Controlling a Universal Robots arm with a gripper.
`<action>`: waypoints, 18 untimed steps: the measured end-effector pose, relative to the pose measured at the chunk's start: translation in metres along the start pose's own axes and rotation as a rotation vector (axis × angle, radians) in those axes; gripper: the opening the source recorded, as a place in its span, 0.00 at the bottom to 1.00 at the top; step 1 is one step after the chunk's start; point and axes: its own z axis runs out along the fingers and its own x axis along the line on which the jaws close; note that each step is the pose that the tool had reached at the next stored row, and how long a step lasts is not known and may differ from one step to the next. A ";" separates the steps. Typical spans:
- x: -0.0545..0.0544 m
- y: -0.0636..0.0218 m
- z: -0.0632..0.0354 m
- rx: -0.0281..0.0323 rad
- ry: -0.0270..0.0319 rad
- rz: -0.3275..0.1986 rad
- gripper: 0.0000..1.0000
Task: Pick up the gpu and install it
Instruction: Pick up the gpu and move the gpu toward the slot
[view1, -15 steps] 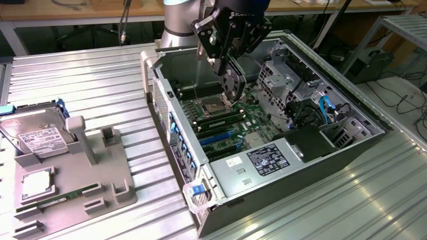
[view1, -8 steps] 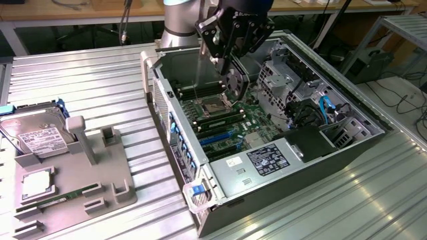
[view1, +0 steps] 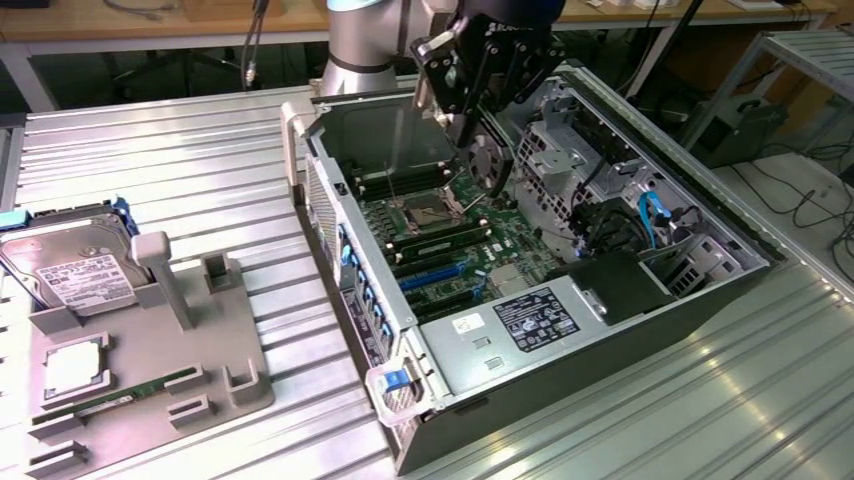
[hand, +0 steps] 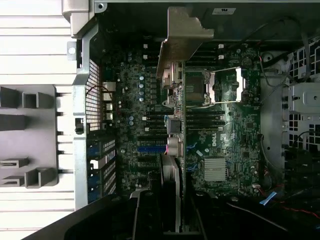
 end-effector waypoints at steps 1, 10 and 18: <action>-0.002 0.0000 0.0001 0.0000 -0.0001 0.000 0.28; -0.016 0.0001 0.0005 0.0000 0.0000 0.000 0.28; -0.029 0.0002 0.0009 0.0000 -0.0001 0.000 0.28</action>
